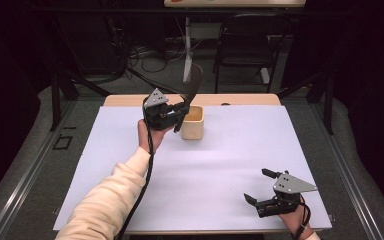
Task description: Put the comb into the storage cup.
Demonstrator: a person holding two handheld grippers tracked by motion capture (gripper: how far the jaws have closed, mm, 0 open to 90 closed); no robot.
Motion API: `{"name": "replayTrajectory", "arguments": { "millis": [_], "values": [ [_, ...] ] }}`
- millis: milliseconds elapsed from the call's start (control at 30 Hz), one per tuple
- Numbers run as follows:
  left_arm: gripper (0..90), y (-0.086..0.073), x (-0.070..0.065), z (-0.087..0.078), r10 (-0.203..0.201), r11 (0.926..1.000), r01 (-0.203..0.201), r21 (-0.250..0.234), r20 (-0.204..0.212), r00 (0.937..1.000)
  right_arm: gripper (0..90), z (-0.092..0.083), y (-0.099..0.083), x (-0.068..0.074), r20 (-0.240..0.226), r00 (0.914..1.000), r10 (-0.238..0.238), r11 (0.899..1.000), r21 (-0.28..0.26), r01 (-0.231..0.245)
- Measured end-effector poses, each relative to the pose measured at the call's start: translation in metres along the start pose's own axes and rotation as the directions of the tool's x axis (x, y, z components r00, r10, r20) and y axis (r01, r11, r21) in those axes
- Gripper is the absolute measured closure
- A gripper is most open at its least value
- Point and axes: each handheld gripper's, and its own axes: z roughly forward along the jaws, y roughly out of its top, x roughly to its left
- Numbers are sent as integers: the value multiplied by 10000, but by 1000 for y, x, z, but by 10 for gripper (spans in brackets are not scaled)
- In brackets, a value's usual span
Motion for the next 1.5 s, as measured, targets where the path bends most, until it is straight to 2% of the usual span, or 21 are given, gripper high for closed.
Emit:
{"name": "replayTrajectory", "arguments": {
  "millis": [633,1200,1500],
  "values": [
    [725,6,5,20,238,9993,-242,-283,-130,9996,0,0,-1,-2,116,9999,-4,10000,46,3],
    [725,14,15,30,360,9978,-375,-547,-286,9989,0,1,-1,-2,182,9998,97,9999,141,-100],
    [725,17,19,34,635,9967,-645,-495,-214,9977,0,1,-1,-2,184,9998,89,9998,153,-92]
  ]
}}
